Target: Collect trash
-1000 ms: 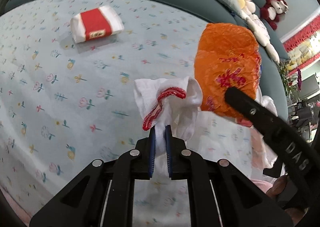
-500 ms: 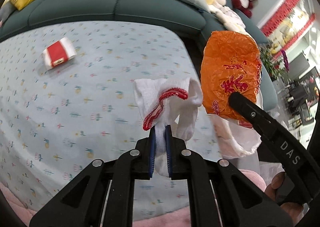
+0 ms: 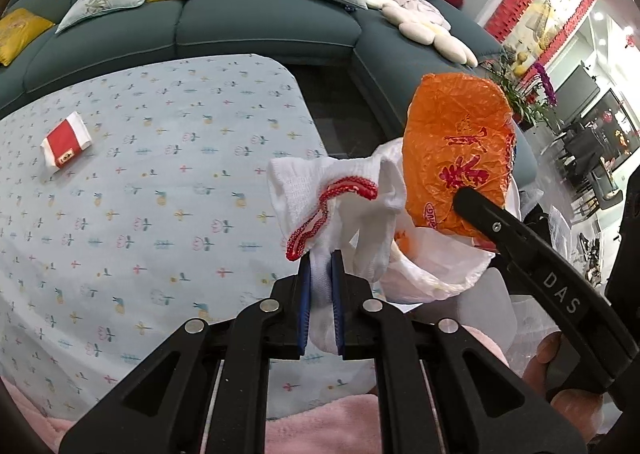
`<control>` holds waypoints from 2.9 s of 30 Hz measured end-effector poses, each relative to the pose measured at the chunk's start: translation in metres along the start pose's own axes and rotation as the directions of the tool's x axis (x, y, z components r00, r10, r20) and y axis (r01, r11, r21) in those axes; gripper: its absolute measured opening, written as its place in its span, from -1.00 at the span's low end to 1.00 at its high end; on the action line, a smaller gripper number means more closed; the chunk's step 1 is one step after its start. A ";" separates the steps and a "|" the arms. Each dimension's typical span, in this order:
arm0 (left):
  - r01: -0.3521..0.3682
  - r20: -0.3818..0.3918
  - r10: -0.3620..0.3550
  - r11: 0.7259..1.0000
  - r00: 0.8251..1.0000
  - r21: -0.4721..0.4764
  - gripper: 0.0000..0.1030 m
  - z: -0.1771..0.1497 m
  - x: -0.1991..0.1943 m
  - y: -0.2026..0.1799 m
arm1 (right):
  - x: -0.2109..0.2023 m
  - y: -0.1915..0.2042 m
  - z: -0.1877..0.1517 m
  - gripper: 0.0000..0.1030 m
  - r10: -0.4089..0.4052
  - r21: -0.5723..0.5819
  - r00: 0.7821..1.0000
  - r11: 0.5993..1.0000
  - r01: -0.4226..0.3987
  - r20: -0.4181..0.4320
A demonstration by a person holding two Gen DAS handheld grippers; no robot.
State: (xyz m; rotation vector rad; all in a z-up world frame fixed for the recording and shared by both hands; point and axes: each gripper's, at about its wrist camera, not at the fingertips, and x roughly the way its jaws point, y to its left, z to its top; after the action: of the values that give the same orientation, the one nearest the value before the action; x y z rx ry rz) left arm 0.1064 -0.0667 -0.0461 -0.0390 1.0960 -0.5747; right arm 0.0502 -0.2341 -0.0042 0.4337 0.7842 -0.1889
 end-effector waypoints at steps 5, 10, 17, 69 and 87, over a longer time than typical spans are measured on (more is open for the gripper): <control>-0.027 0.001 0.027 1.000 1.000 -0.004 -0.82 -0.008 -0.004 0.009 | 0.003 0.004 -0.008 -0.62 0.020 -0.005 1.000 1.000 -0.020 -0.013; -0.072 -0.021 0.071 0.997 0.997 -0.037 -0.82 -0.021 -0.004 0.034 | 0.012 0.008 -0.024 -0.62 0.057 0.015 0.997 0.998 -0.056 -0.055; -0.107 -0.070 0.101 0.991 0.992 -0.080 -0.82 -0.049 0.004 0.064 | 0.025 0.028 -0.052 -0.62 0.066 -0.036 0.990 0.997 -0.071 -0.125; -0.076 -0.034 0.074 0.993 0.997 -0.089 -0.82 -0.040 -0.013 0.060 | 0.018 0.045 -0.046 -0.76 0.221 0.010 0.966 0.975 -0.222 -0.134; 0.006 -0.028 -0.003 0.994 1.000 0.106 -0.82 0.006 0.021 -0.046 | -0.012 -0.048 -0.006 -0.76 0.046 0.086 0.999 0.995 -0.046 0.004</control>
State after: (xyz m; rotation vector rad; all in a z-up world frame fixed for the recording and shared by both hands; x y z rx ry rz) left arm 0.0991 -0.1171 -0.0470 0.0590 1.0913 -0.6382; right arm 0.0224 -0.2744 -0.0137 0.5323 0.7657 -0.1807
